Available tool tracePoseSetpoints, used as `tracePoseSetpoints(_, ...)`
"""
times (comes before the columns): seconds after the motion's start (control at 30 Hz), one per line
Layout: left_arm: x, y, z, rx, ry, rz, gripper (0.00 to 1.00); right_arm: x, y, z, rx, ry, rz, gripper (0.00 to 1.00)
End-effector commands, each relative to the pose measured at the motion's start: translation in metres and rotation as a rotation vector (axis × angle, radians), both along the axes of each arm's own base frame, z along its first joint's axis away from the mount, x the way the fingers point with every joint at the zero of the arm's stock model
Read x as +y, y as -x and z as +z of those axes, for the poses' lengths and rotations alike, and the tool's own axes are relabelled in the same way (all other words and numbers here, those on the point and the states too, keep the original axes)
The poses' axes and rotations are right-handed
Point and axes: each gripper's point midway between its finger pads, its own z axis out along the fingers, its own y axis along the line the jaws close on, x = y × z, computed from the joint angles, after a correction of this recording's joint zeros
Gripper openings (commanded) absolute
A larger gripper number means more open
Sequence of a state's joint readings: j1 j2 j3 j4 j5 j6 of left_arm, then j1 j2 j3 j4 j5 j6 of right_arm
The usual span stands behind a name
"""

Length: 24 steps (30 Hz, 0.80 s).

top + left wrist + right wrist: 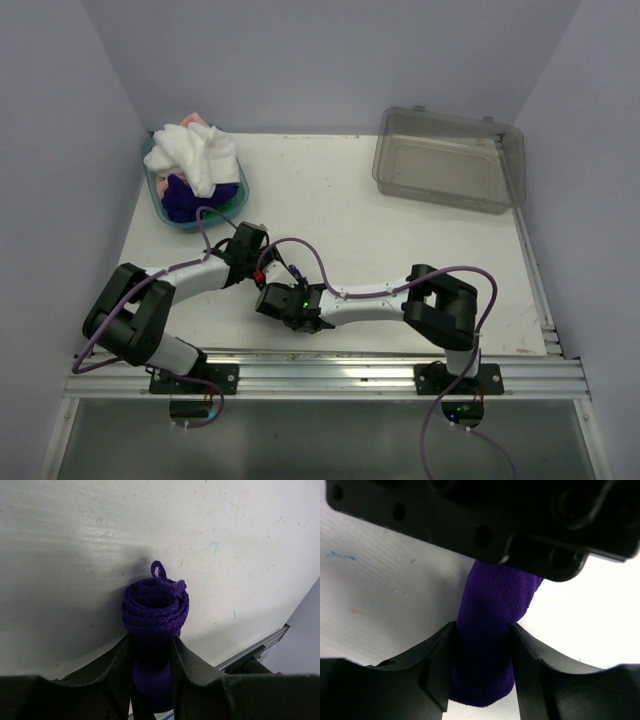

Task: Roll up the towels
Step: Place the rolled towel into the container

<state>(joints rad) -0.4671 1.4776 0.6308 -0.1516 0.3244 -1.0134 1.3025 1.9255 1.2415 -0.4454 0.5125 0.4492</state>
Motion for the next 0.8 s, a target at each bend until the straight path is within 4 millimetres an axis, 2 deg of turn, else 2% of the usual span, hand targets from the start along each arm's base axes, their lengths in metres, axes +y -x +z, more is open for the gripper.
tracePoseSetpoints(0.0, 0.002, -0.001, 0.003, -0.005, -0.008, 0.028, 0.36, 0.000, -0.001, -0.008, -0.019, -0.028, -0.033, 0.47)
tracePoseSetpoints(0.03, 0.002, 0.000, 0.002, -0.003, -0.006, 0.029, 0.36, 0.000, -0.002, -0.006, -0.023, -0.038, -0.035, 0.44)
tracePoseSetpoints(0.17, 0.001, -0.001, 0.006, -0.018, 0.005, 0.020, 0.39, -0.004, -0.002, -0.002, -0.007, -0.087, -0.058, 0.19)
tracePoseSetpoints(0.2, 0.001, 0.000, 0.006, -0.014, 0.003, 0.017, 0.46, -0.008, -0.001, -0.001, -0.001, -0.095, -0.059, 0.16)
tracePoseSetpoints(0.3, -0.004, -0.006, 0.018, -0.047, 0.025, -0.006, 0.54, -0.012, -0.002, 0.000, 0.036, -0.137, -0.064, 0.04)
tracePoseSetpoints(0.33, -0.007, -0.007, 0.023, -0.059, 0.047, -0.016, 0.55, -0.011, -0.007, 0.008, 0.037, -0.179, -0.073, 0.02)
tracePoseSetpoints(0.4, -0.010, -0.013, 0.036, -0.094, 0.073, -0.026, 0.61, -0.020, -0.006, 0.007, 0.051, -0.202, -0.085, 0.00)
tracePoseSetpoints(0.43, -0.012, -0.017, 0.044, -0.114, 0.082, -0.031, 0.62, -0.019, -0.010, 0.014, 0.050, -0.244, -0.096, 0.00)
tracePoseSetpoints(0.5, -0.009, -0.022, 0.049, -0.125, 0.071, -0.039, 0.65, -0.024, -0.013, 0.014, 0.072, -0.265, -0.114, 0.00)
tracePoseSetpoints(0.63, -0.008, -0.031, 0.068, -0.168, 0.115, -0.051, 0.65, -0.026, -0.025, 0.025, 0.089, -0.299, -0.138, 0.00)
tracePoseSetpoints(0.73, 0.001, -0.038, 0.082, -0.198, 0.150, -0.042, 0.64, -0.028, -0.037, 0.034, 0.109, -0.338, -0.151, 0.00)
tracePoseSetpoints(0.77, 0.009, -0.044, 0.085, -0.213, 0.148, -0.024, 0.64, -0.028, -0.041, 0.037, 0.115, -0.351, -0.149, 0.00)
